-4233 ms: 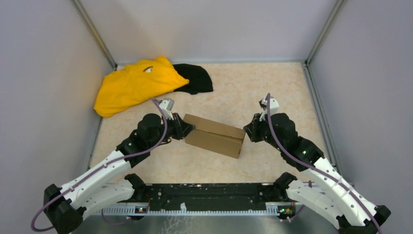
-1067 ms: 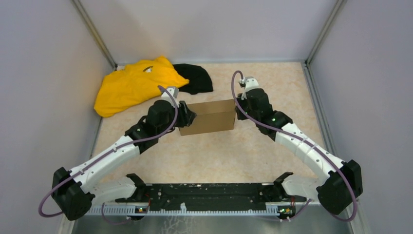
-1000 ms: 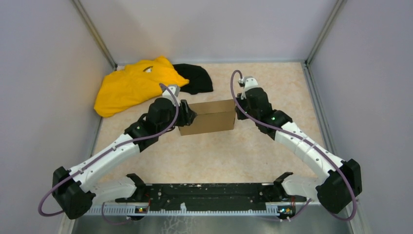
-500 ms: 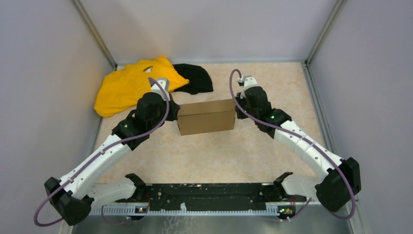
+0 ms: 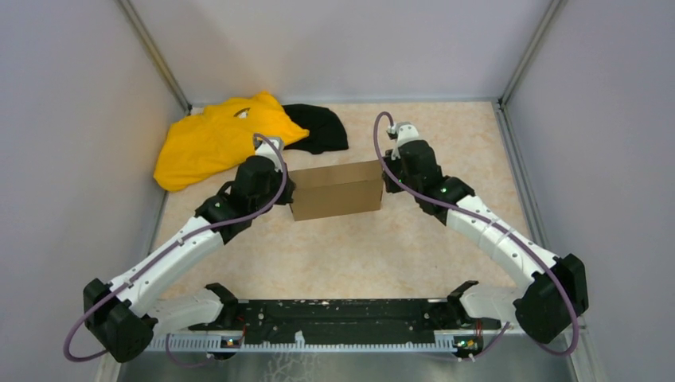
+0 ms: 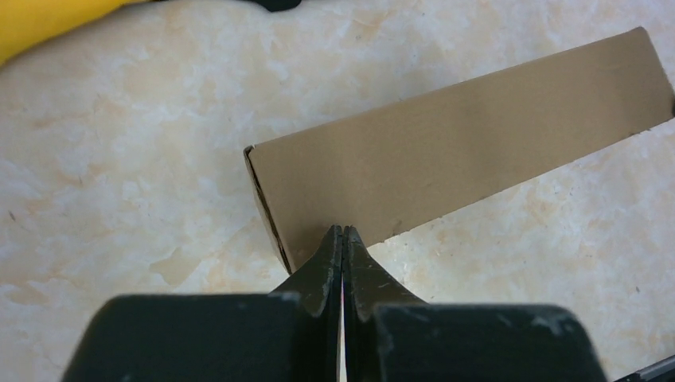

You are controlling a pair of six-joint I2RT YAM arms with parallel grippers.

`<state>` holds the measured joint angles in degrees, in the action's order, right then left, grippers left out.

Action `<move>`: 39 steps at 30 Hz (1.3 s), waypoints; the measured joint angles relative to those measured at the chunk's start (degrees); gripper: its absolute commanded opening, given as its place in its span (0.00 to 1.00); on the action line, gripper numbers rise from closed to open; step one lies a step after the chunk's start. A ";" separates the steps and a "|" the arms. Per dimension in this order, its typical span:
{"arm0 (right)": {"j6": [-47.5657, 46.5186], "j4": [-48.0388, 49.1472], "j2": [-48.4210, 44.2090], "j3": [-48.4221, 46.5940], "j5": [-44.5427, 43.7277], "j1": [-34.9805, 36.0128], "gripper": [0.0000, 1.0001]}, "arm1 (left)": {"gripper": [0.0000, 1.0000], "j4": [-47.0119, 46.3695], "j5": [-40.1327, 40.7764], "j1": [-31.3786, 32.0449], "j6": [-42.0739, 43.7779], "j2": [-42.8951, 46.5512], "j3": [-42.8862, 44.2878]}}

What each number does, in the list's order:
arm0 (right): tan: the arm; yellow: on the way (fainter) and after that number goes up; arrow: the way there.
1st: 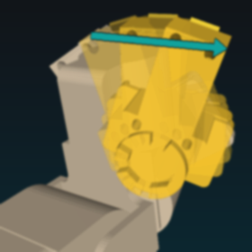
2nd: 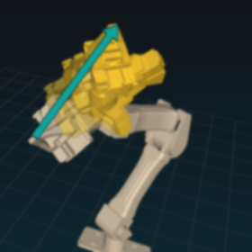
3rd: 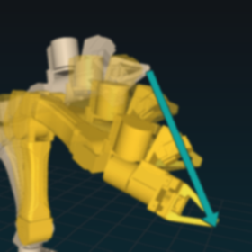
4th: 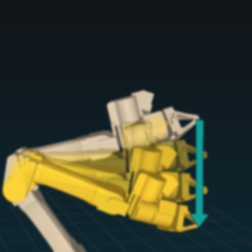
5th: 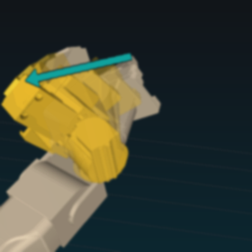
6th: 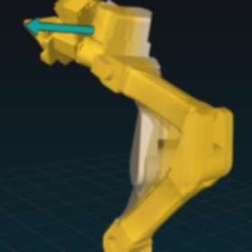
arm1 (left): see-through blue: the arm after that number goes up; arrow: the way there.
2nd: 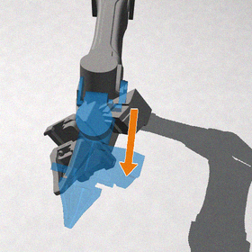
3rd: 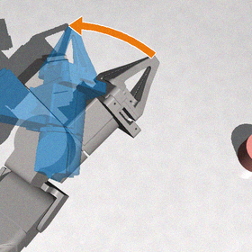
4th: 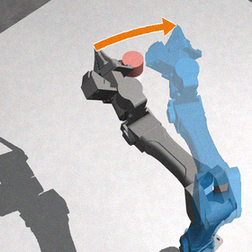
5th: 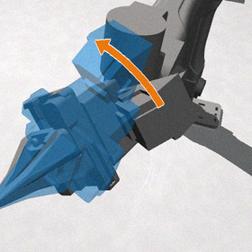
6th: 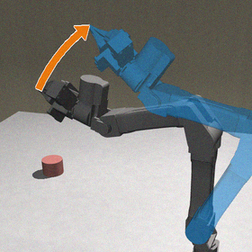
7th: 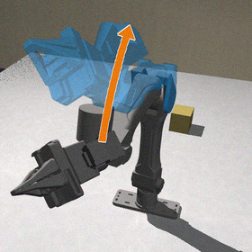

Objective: Fold the paper box

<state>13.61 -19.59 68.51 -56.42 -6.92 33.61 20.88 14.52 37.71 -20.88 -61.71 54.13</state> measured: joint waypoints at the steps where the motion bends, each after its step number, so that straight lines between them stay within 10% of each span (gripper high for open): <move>1: 0.00 0.13 0.04 0.02 0.07 0.00 0.01 | 0.00 0.02 0.02 0.00 -0.46 0.00 -1.07; 9: -0.07 1.16 0.57 0.13 0.24 -0.02 0.01 | 0.00 -10.82 1.73 -0.35 -7.74 5.62 -11.98; 16: -0.13 1.01 1.03 -0.44 0.31 -0.02 0.06 | 0.38 -6.40 0.81 -0.90 -5.75 4.66 -7.48; 22: -0.68 -4.33 2.84 -4.66 0.46 -0.02 0.16 | 0.50 1.40 0.26 -2.36 0.00 0.63 4.72; 39: -2.56 -7.89 9.75 -16.11 3.87 -0.02 0.16 | 0.15 5.33 -1.79 -3.37 1.29 0.11 3.78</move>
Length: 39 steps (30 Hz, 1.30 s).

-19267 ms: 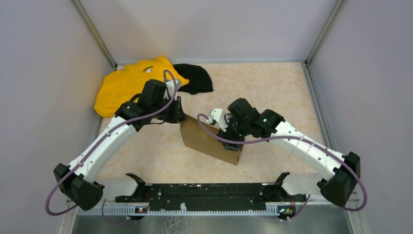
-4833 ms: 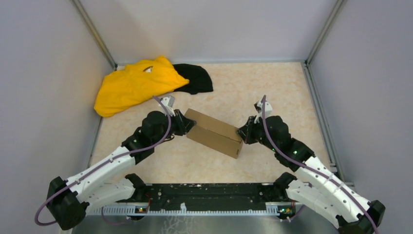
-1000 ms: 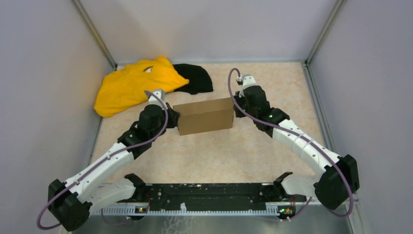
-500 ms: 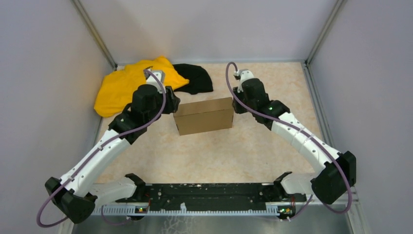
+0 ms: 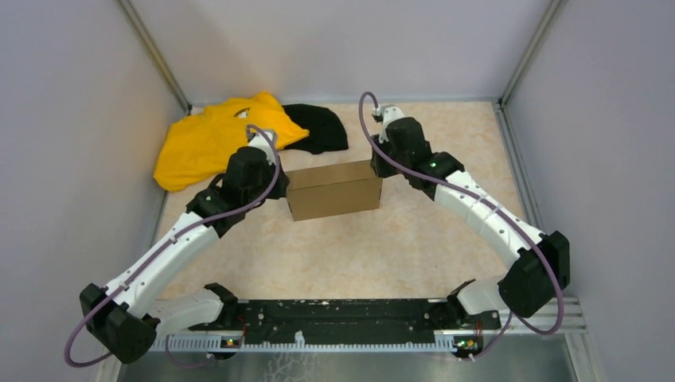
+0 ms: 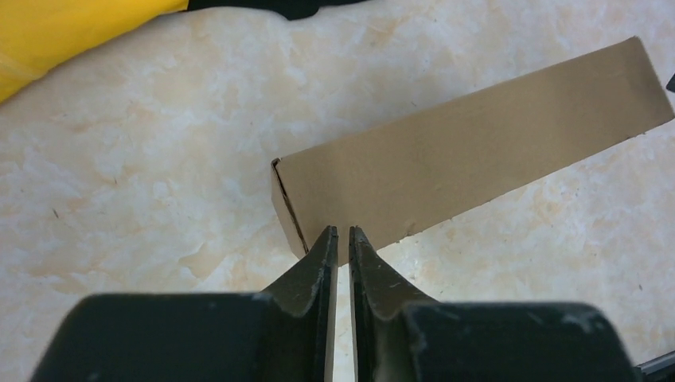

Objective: Fold the paper box

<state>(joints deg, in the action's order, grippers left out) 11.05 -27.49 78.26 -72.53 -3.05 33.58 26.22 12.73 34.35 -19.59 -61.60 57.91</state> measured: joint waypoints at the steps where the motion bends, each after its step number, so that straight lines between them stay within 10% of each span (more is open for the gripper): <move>1: 0.07 0.11 0.00 1.07 0.20 0.00 0.16 | 0.14 -0.02 -0.20 0.00 -0.13 -0.20 -0.37; 39: 9.16 13.49 -22.25 30.29 6.21 0.50 0.14 | 0.21 -9.62 -10.08 -1.97 -11.76 12.63 -19.78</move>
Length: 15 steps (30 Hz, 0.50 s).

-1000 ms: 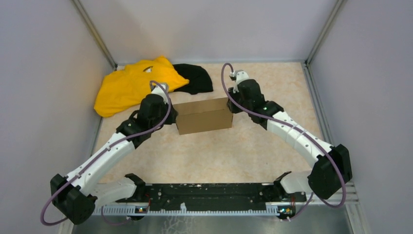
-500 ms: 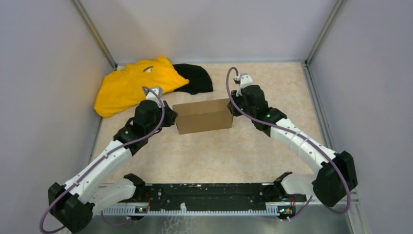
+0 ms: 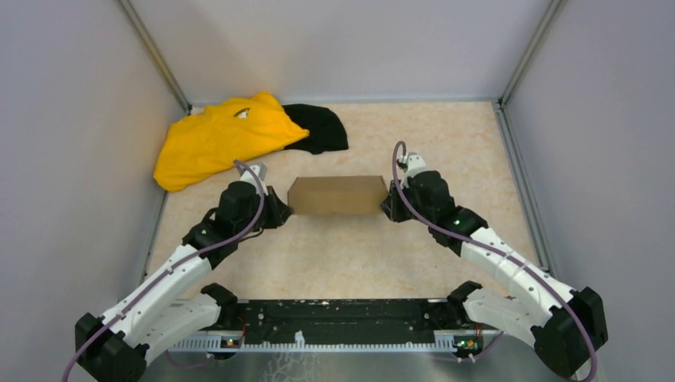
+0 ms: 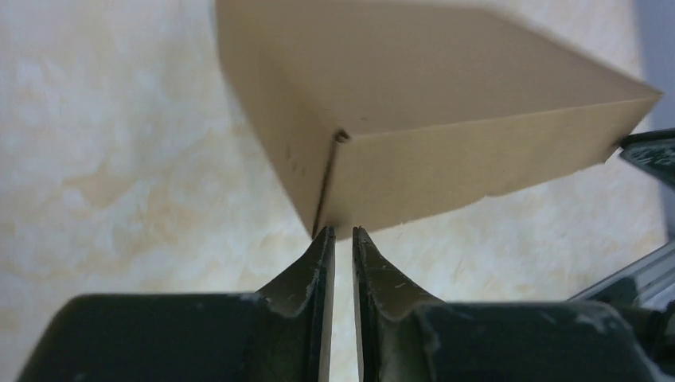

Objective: Fold the paper box

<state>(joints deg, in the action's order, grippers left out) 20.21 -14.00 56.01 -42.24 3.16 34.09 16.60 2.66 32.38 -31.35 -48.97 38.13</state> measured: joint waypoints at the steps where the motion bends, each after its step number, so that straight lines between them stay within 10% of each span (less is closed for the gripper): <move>1: 0.44 -2.12 -0.83 1.90 0.07 0.24 0.14 | 0.22 0.98 -0.24 0.07 -0.28 0.22 -1.14; 15: 3.41 -12.22 -0.70 5.88 0.48 0.28 0.25 | 0.50 10.86 -2.82 0.52 -3.41 2.25 -2.58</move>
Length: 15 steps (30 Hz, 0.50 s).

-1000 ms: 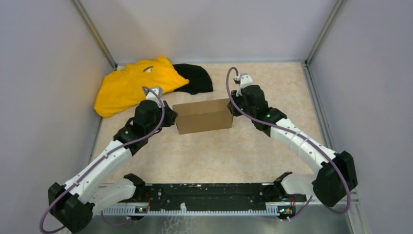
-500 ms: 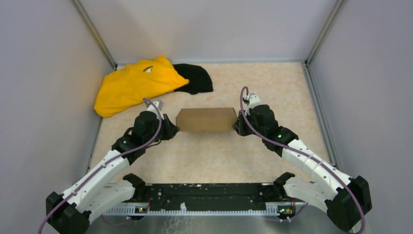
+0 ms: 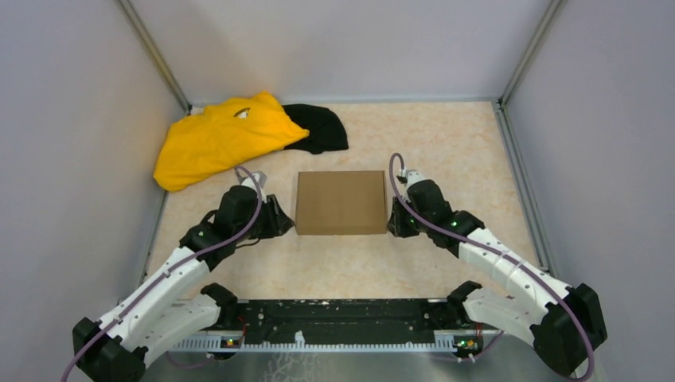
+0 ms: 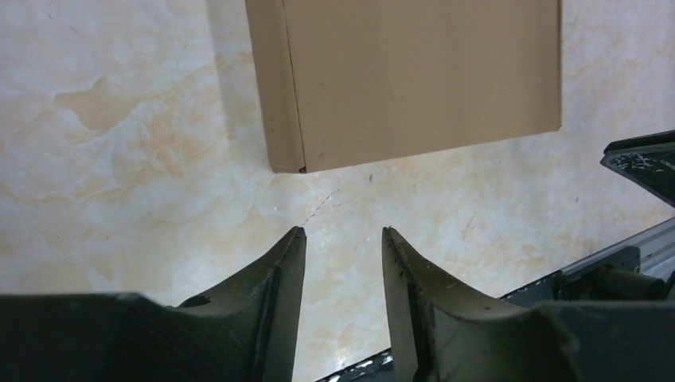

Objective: Fold the paper box

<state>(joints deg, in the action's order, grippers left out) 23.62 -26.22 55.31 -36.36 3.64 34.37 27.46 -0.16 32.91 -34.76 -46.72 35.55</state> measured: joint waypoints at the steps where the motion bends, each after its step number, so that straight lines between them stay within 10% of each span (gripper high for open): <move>1: -0.02 -0.26 0.37 -1.16 -0.39 0.00 0.29 | 0.53 0.02 0.61 0.00 0.22 -0.42 1.03; 4: -0.87 -0.39 2.21 -5.38 -1.51 0.00 0.53 | 0.97 0.31 2.69 0.00 1.55 -2.95 5.20; 9: -2.75 -0.57 4.39 -11.47 -4.15 0.00 0.98 | 0.99 0.83 5.95 0.00 4.02 -6.36 12.00; 15: -8.11 3.65 5.31 -15.21 -5.20 0.00 0.99 | 0.99 -1.38 9.05 -0.07 7.72 -8.00 16.52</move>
<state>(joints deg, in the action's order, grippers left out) 15.51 -22.57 60.62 -51.57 -1.56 34.37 26.09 8.88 32.84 -27.05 -54.72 52.07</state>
